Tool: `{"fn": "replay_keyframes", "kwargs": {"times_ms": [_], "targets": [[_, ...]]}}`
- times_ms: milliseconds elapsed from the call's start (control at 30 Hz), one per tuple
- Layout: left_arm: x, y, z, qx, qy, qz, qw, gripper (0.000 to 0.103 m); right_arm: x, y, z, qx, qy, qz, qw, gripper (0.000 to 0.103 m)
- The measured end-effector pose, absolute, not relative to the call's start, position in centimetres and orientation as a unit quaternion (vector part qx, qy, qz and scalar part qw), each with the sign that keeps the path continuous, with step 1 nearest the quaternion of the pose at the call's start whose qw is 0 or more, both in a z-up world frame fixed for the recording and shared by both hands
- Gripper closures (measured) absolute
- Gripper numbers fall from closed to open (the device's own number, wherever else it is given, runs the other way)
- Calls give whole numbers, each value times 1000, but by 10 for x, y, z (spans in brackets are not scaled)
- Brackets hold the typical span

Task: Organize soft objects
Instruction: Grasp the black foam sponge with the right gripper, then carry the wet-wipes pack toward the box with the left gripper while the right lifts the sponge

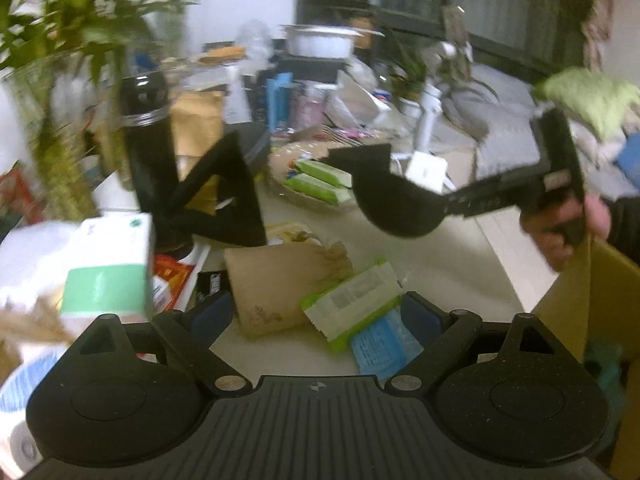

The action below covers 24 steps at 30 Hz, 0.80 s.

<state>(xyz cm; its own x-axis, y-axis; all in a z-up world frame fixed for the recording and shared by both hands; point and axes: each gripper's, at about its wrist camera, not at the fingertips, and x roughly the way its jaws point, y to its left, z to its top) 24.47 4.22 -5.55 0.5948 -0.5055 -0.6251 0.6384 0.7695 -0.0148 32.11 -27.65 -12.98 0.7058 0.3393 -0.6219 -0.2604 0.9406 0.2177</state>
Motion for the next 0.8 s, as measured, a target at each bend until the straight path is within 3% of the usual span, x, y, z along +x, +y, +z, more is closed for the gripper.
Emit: {"fn": "replay_keyframes", "kwargs": {"times_ms": [433,800], "targets": [[269,-25,-106,252,263,-411,836,12,286,-311,-111,108,338,143,924,61],[285,-52,-149,350,258,-445,783,38,287,-328,-113,145,337,135,920,61]]}}
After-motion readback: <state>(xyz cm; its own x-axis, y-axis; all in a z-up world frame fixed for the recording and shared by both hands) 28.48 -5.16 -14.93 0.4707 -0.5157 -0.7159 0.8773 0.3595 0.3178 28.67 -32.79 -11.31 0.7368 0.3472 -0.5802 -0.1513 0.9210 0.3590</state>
